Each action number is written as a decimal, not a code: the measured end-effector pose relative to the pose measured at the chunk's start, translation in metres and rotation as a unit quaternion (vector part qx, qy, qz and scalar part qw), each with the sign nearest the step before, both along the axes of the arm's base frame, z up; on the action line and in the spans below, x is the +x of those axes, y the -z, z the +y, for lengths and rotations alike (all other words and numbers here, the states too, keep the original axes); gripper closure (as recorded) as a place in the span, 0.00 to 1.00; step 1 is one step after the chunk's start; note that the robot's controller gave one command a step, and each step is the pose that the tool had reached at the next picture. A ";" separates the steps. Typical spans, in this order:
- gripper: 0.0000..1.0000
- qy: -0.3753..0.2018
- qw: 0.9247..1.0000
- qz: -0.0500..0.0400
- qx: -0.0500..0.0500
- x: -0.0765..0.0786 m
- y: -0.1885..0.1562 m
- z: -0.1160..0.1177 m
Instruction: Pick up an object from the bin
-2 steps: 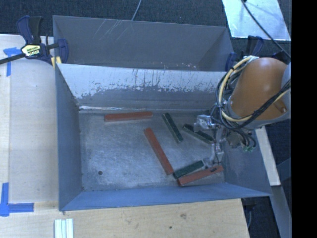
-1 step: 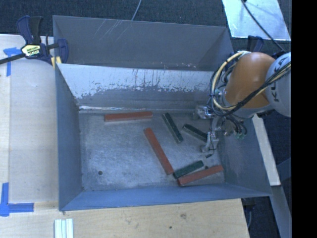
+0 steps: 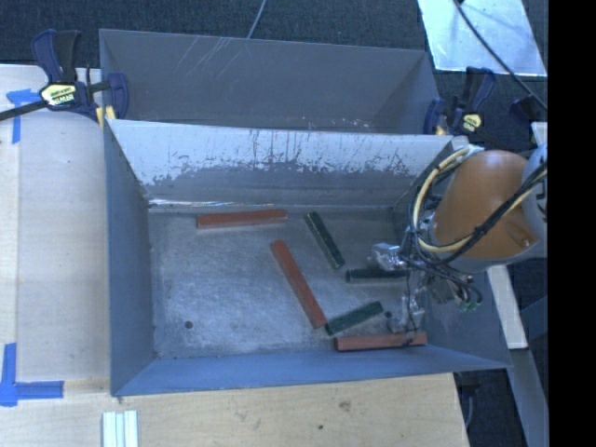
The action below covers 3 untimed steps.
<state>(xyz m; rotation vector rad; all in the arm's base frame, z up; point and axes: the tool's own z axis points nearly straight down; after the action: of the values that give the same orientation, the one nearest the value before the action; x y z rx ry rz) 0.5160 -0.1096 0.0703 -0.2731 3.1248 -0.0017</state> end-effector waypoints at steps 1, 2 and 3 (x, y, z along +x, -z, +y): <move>0.00 0.024 1.000 0.001 0.000 0.035 0.001 -0.003; 1.00 0.002 1.000 0.000 0.000 0.002 -0.001 0.000; 1.00 0.001 1.000 0.001 0.000 0.000 -0.001 0.000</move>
Offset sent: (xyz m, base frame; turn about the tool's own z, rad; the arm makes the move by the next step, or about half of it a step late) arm 0.0000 0.0000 0.0000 0.0000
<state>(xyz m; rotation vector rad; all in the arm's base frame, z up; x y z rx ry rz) 0.5160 -0.1099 0.0708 -0.2695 3.1277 -0.0006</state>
